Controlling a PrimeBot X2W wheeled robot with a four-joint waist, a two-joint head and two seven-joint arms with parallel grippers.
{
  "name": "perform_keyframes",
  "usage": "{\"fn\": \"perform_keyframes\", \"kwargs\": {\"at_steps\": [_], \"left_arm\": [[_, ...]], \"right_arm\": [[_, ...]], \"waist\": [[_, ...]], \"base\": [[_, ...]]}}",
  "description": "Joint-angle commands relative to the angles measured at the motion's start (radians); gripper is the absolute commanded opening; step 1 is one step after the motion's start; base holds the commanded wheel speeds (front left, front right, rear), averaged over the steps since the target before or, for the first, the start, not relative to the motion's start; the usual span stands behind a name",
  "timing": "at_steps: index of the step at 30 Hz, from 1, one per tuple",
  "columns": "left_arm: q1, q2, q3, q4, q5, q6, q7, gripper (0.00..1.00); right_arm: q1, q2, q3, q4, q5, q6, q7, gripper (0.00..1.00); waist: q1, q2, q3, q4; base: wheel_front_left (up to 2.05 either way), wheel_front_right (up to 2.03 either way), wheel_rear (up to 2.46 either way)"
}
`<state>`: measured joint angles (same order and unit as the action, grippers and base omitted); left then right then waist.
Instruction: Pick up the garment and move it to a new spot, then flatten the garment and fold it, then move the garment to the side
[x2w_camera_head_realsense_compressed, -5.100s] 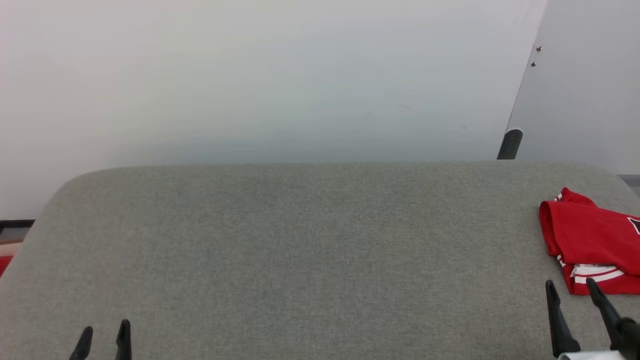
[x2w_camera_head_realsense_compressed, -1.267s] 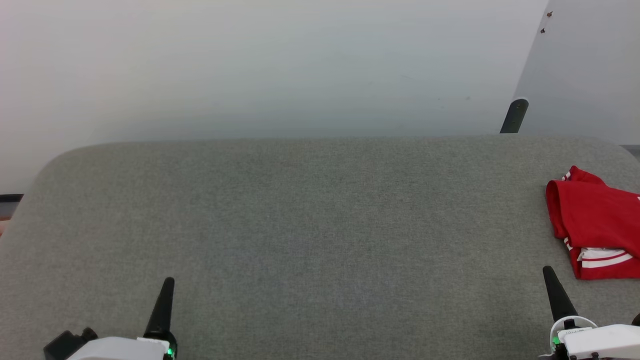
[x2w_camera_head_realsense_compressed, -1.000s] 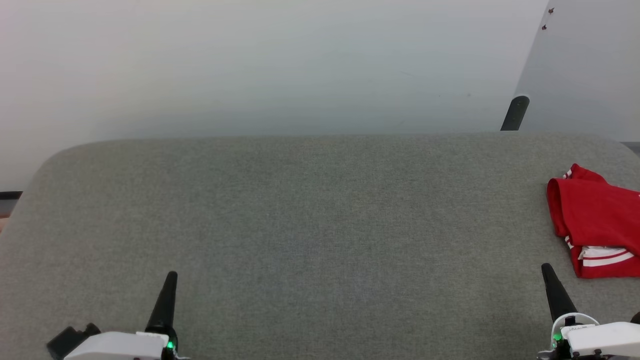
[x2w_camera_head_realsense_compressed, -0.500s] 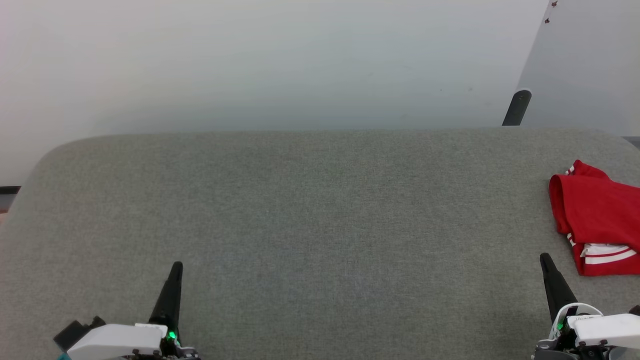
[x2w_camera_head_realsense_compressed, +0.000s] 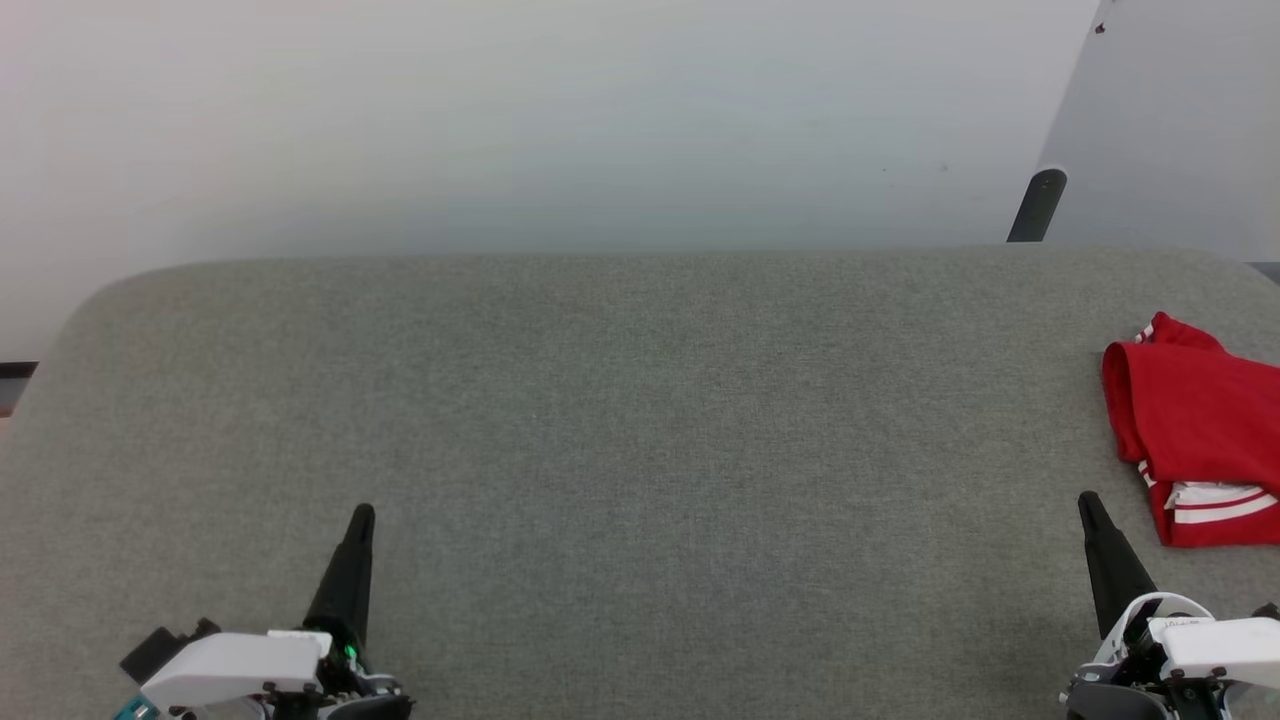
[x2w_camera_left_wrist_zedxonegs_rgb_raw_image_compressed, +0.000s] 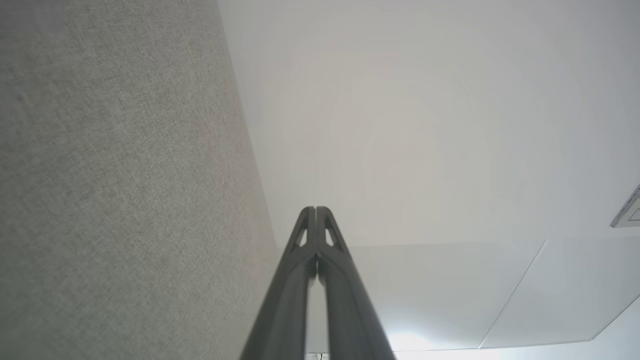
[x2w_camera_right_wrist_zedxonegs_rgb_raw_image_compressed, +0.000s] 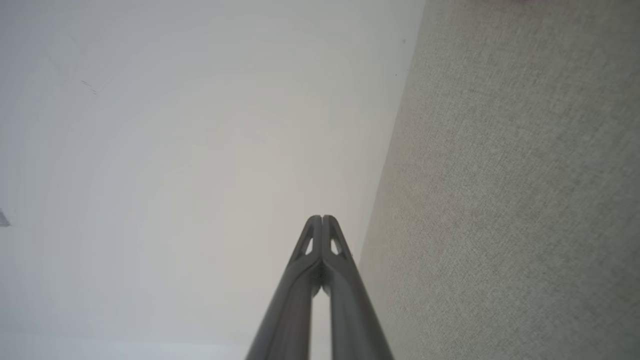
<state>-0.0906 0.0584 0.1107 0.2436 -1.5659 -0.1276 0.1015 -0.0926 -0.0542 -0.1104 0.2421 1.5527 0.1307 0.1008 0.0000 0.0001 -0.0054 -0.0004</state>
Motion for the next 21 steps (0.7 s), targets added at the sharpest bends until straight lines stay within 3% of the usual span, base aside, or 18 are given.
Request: {"fn": "perform_keyframes", "kwargs": {"at_steps": [1, 21], "left_arm": [[-0.015, -0.003, 0.003, 0.0, -0.014, -0.005, 0.004, 0.0], [-0.025, -0.01, 0.005, 0.003, -0.048, -0.006, 0.016, 0.0]], "right_arm": [[-0.013, 0.003, -0.003, 0.0, 0.018, 0.0, 0.005, 0.0], [-0.02, 0.006, -0.005, 0.003, 0.062, 0.0, 0.017, 0.0]], "waist": [[0.0, -0.0001, 0.001, 0.0], [0.0, -0.0001, 0.008, 0.0]], "base": [[0.0, 0.0, 0.0], [0.0, 0.0, 0.0]]}}
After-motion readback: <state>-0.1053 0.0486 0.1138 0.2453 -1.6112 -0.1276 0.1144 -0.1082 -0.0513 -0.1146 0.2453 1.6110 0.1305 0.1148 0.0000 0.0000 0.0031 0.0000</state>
